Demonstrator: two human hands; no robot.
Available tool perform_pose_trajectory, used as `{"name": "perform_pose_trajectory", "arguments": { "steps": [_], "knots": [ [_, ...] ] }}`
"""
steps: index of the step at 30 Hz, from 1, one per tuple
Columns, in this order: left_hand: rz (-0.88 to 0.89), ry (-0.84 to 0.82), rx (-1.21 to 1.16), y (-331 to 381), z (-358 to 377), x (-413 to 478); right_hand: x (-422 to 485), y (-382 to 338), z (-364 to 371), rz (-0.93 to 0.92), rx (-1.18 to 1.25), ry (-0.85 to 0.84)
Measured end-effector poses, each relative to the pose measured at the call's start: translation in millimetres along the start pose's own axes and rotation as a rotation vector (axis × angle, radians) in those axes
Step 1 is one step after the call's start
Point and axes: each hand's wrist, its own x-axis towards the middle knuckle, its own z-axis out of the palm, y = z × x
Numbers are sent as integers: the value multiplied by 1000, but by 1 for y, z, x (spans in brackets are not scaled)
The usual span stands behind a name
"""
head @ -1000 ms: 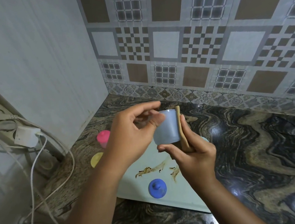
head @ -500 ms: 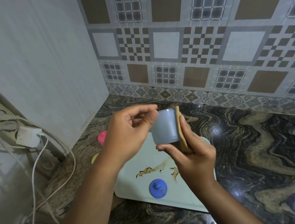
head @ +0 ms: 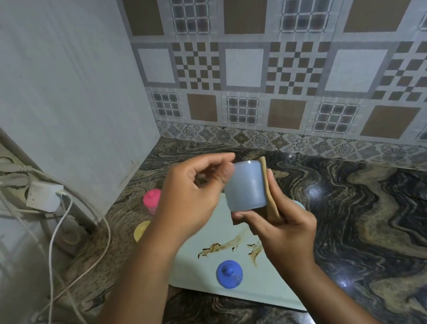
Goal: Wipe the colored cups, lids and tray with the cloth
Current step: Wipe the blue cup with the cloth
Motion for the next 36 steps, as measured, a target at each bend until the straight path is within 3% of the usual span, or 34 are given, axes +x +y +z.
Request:
{"name": "perform_pose_trajectory", "arguments": {
  "steps": [3,5,10,18,24,29,36],
  "knots": [
    [-71,-34,-64,-7,-6,5,1,-1,2,85,101,-4],
    [-49,10,-16,-8,-7,7,2,2,1,24,60,-42],
    [37,120,262,-11,5,7,11,19,2,-225,-334,-137],
    [-30,176,244,-50,8,12,-2,44,4,-262,-333,-266],
    [-84,203,296,-91,12,14,-29,84,-1,-180,-293,-410],
    [-98,164,379,-125,14,17,-22,117,-7,-55,-352,-354],
    [-196,29,438,-148,21,62,37,168,13,-50,-519,-362]
  ]
}}
